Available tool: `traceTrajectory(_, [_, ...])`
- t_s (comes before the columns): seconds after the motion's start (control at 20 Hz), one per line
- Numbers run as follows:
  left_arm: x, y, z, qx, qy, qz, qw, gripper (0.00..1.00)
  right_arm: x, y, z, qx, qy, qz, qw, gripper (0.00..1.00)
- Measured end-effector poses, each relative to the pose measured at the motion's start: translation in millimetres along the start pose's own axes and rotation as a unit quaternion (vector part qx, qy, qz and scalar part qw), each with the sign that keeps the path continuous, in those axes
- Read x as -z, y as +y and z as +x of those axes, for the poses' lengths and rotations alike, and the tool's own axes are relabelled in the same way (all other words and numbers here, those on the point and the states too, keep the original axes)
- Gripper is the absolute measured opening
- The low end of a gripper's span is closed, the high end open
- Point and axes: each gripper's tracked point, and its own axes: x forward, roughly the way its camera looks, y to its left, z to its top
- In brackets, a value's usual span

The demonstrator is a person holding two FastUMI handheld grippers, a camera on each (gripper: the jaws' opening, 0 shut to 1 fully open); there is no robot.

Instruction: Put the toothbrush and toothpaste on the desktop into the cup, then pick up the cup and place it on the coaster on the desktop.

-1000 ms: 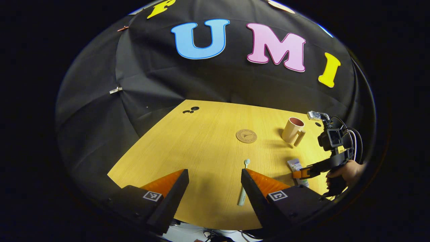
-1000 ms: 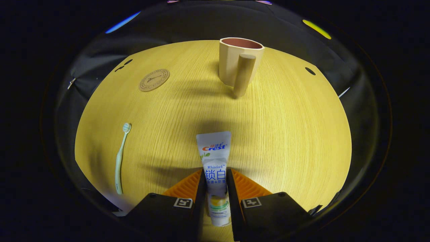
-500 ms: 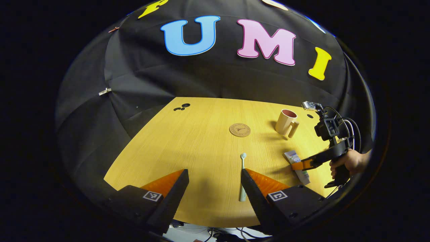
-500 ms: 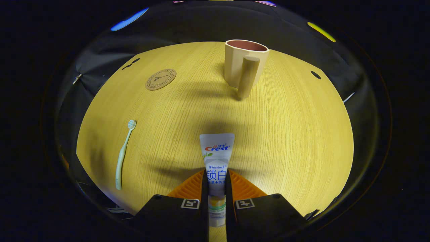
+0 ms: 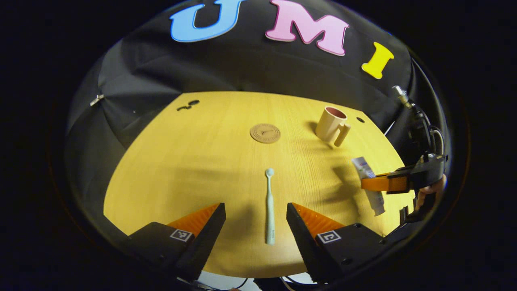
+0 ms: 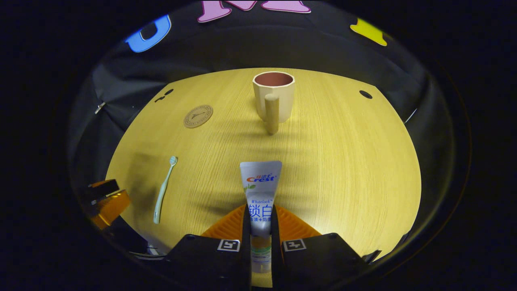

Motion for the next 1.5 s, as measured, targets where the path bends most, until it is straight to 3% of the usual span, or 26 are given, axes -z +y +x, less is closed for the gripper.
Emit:
traceTrajectory(0.2, [17.4,-8.7,36.4,0.002,0.053,0.018,0.998,0.94,-5.4,-8.6,-21.9,-0.009,-0.019,0.003,1.000,0.23])
traceTrajectory(0.35, [21.6,-12.4,52.5,0.004,0.076,0.005,0.997,0.90,-4.2,-9.1,-31.1,-0.025,-0.024,0.013,0.999,0.24])
traceTrajectory(0.6, [27.1,-5.1,64.0,-0.021,0.112,-0.010,0.993,0.79,2.8,-18.0,-35.0,-0.039,-0.018,0.027,0.999,0.24])
traceTrajectory(0.65, [31.8,-4.8,69.6,-0.023,0.118,-0.007,0.993,0.80,3.6,-18.9,-38.4,-0.043,-0.015,0.023,0.999,0.24])
traceTrajectory(0.7, [33.2,-4.8,69.0,-0.029,0.125,0.001,0.992,0.70,0.1,-18.8,-40.4,-0.050,-0.017,0.019,0.998,0.24])
traceTrajectory(0.9, [36.4,-8.6,71.0,-0.027,0.153,0.048,0.987,0.61,-7.6,-17.5,-44.3,-0.065,-0.030,-0.001,0.997,0.23])
traceTrajectory(1.0, [36.5,-9.7,69.9,-0.024,0.166,0.046,0.985,0.53,-8.6,-16.2,-44.4,-0.069,-0.032,-0.005,0.997,0.24])
traceTrajectory(1.05, [38.1,-9.1,69.9,-0.025,0.175,0.043,0.983,0.55,-8.6,-15.5,-45.1,-0.073,-0.033,-0.005,0.997,0.24])
traceTrajectory(1.1, [38.9,-8.5,70.8,-0.027,0.181,0.042,0.982,0.36,-9.7,-14.3,-43.8,-0.075,-0.035,-0.005,0.997,0.24])
traceTrajectory(1.2, [38.5,-9.8,70.7,-0.027,0.190,0.042,0.981,0.18,-11.2,-11.4,-43.5,-0.080,-0.038,-0.003,0.996,0.24])
traceTrajectory(1.5, [35.6,-11.2,69.9,-0.025,0.186,0.047,0.981,0.07,-19.2,-12.6,-45.5,-0.077,-0.053,0.012,0.996,0.24])
